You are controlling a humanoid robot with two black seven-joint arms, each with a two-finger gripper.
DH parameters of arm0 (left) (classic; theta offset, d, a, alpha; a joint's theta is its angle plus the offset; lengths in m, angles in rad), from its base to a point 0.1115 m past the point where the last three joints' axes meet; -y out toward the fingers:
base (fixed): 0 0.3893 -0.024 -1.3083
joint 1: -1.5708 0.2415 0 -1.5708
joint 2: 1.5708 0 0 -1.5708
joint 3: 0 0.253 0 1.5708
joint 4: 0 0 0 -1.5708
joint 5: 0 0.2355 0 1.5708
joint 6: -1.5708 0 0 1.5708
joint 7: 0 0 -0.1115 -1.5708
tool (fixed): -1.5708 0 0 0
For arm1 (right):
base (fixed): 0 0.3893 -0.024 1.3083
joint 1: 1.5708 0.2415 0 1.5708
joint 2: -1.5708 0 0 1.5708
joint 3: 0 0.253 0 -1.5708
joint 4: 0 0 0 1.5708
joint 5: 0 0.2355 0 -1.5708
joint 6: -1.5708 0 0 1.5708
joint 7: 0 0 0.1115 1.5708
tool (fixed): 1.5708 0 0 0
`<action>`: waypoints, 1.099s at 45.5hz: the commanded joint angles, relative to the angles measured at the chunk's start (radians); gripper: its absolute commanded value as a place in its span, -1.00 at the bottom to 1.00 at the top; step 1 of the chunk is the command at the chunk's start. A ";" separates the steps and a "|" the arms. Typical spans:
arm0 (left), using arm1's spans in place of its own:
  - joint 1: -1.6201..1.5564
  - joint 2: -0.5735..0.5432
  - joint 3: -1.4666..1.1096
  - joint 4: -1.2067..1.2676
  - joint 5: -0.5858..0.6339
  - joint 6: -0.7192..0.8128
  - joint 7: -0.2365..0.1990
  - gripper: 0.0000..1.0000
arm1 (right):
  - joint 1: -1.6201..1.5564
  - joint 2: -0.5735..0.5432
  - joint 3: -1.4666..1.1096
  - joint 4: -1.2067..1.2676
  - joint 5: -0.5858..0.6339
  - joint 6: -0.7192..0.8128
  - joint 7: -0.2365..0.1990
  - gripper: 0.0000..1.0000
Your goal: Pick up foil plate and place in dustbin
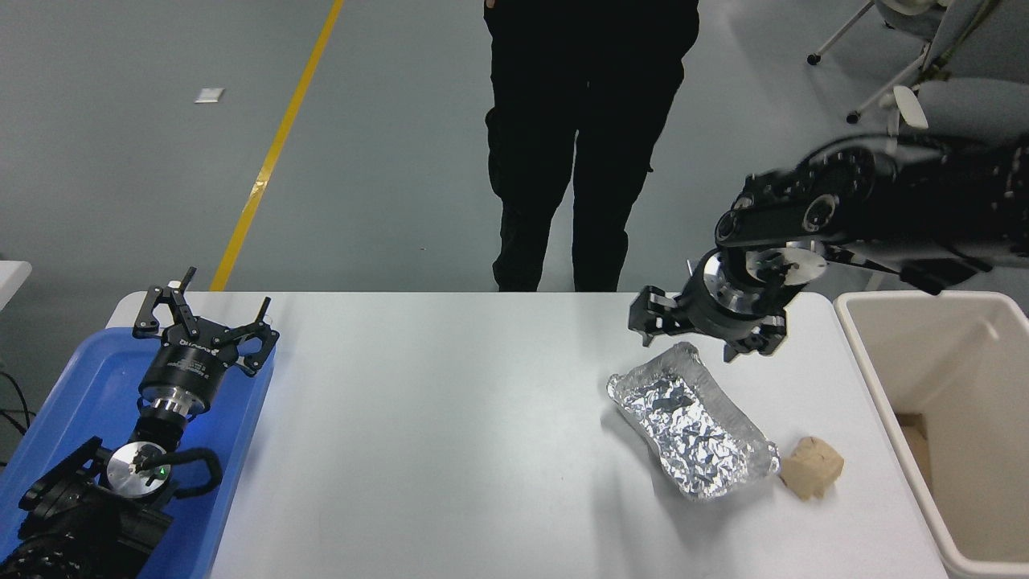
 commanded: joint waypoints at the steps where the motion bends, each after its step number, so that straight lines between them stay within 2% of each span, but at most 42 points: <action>1: -0.001 0.000 0.000 0.000 0.000 0.000 0.000 0.99 | 0.229 -0.031 -0.132 0.118 0.002 0.107 0.111 1.00; 7: -0.001 0.000 0.000 0.000 0.000 0.000 0.002 0.99 | 0.309 -0.043 -0.201 0.120 -0.002 0.144 0.357 1.00; 10: -0.001 0.000 0.001 0.000 0.000 0.000 0.002 0.99 | 0.337 -0.043 -0.249 0.121 -0.010 0.144 0.459 1.00; 12: -0.001 0.000 0.001 0.000 0.000 0.000 0.000 0.99 | 0.346 -0.043 -0.275 0.121 -0.021 0.144 0.491 1.00; 35: -0.001 0.000 0.001 0.000 0.000 0.000 0.002 0.99 | 0.286 -0.037 -0.309 0.114 -0.033 0.136 0.487 1.00; 40: -0.001 0.000 0.001 0.000 0.000 0.000 0.002 0.99 | 0.222 -0.037 -0.298 0.098 -0.053 0.113 0.468 1.00; 44: -0.001 0.000 0.001 0.000 0.000 0.000 0.002 0.99 | 0.145 -0.035 -0.294 0.080 -0.077 0.037 0.455 0.96; 50: -0.001 0.000 0.001 0.000 0.000 0.000 0.002 0.99 | 0.045 -0.034 -0.284 0.074 -0.114 -0.118 0.398 0.96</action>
